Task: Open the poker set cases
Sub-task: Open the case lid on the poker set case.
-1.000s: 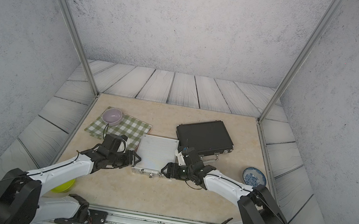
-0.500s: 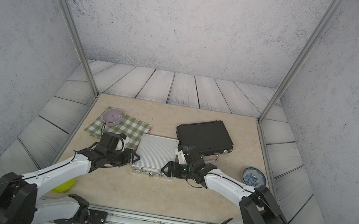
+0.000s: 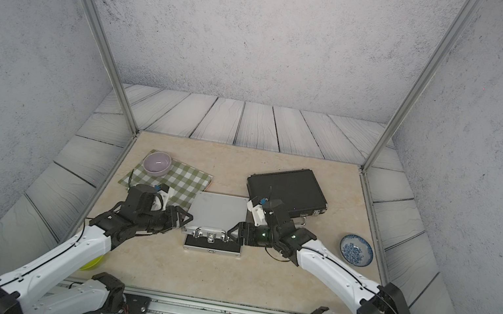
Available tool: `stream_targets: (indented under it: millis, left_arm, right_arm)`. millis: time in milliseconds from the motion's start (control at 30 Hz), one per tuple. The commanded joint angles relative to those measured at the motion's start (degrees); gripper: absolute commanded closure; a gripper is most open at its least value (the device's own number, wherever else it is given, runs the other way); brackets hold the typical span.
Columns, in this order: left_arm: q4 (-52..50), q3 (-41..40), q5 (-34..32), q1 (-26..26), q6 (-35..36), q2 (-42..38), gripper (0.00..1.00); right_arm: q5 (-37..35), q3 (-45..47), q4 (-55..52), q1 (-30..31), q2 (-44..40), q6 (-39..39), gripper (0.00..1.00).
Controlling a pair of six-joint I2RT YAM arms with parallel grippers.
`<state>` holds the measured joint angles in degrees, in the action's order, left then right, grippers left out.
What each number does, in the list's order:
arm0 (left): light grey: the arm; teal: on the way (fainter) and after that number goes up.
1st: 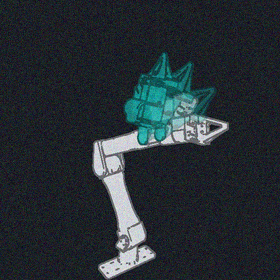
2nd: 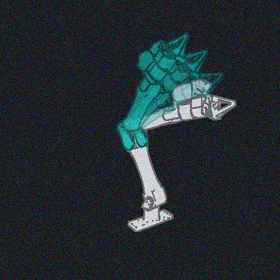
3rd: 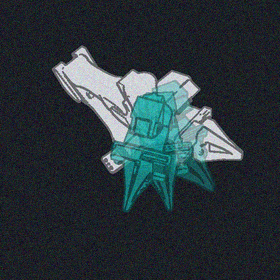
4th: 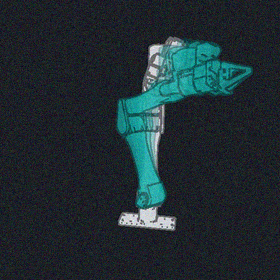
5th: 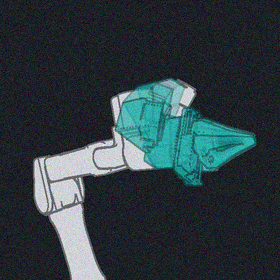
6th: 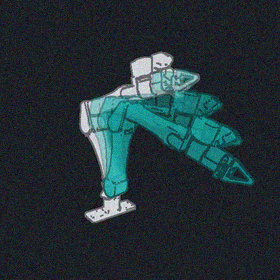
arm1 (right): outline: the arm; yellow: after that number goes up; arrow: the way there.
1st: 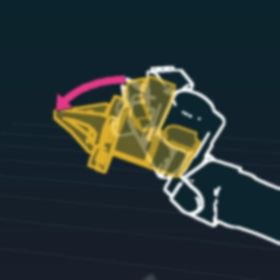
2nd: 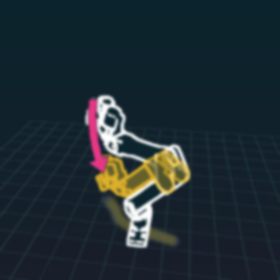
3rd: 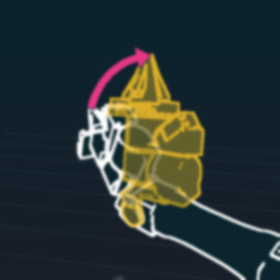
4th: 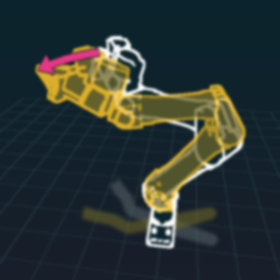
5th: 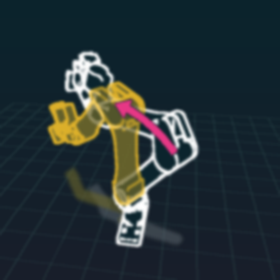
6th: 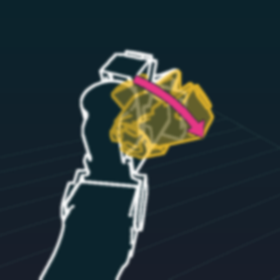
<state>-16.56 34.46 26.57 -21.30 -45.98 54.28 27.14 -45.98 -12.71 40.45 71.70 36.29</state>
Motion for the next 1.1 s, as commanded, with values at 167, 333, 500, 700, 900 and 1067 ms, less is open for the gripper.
stream_targets:
  millis: [167,333,500,700,900,1067]
  left_arm:
    - [-1.49,6.36,6.28,-0.76,-2.01,-4.45,0.51]
    - [-1.79,8.9,7.34,-0.76,-2.64,-3.81,0.51]
    - [-1.29,10.31,8.33,-0.76,-3.85,-3.05,0.51]
    - [-0.49,12.39,9.77,-0.67,-4.87,-1.8,0.5]
    - [-0.24,15.18,11.35,-0.41,-5.08,1.09,0.49]
    - [0.37,16.83,13.09,0.84,-5.48,3.62,0.49]
  right_arm:
    - [7.23,-6.77,0.73,0.95,-3.1,-2.42,0.25]
    - [7.98,-8.02,1.52,0.95,-3.23,-1.64,0.26]
    - [8.28,-9.19,1.66,0.73,-3.58,-1.49,0.27]
    - [10.07,-11.73,2.38,-0.36,-2.52,0.4,0.27]
    - [11.96,-14.86,1.37,-1.89,-0.22,1.0,0.27]
    - [13.18,-16.94,1.61,-3.45,1.95,2.3,0.27]
